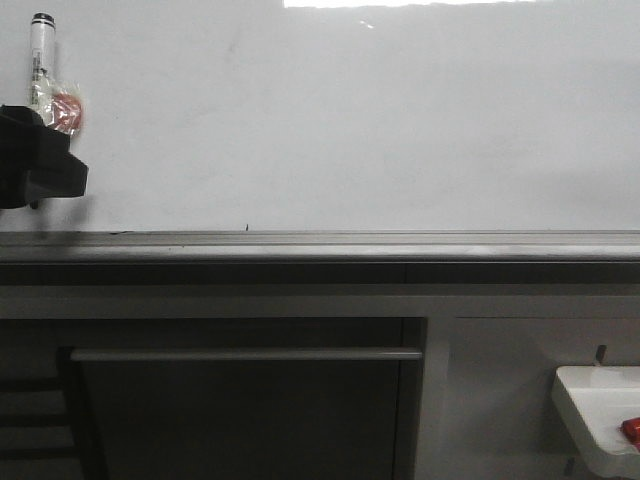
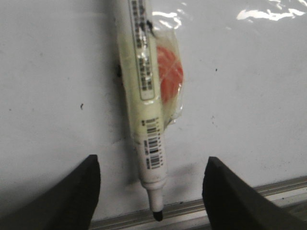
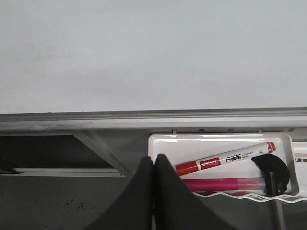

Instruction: Write number 0 on whiteboard

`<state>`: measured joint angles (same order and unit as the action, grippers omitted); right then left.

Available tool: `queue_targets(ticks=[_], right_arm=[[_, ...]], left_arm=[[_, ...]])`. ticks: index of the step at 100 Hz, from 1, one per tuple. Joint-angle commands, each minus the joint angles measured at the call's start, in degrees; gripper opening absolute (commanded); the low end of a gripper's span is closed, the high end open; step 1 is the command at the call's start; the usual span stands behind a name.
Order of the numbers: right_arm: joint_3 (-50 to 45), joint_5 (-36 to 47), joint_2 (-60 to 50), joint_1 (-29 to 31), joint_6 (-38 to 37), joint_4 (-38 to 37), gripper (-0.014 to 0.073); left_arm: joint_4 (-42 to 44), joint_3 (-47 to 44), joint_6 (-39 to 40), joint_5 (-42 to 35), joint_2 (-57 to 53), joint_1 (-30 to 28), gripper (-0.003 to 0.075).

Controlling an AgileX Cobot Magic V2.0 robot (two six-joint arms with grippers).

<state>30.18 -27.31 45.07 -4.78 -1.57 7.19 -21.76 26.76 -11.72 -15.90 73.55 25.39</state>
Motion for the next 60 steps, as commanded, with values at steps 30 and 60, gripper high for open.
queue_targets(ticks=[30,60], right_arm=[[2.1,1.1,-0.2,0.3,0.6,0.5,-0.0055],[4.1,-0.2,0.5,-9.5,11.1,8.5,-0.0055]], left_arm=[[0.0,1.8,1.3,-5.8,-0.7,0.6,-0.002],[17.0,1.8,1.3,-1.0,-7.5,0.8,-0.002]])
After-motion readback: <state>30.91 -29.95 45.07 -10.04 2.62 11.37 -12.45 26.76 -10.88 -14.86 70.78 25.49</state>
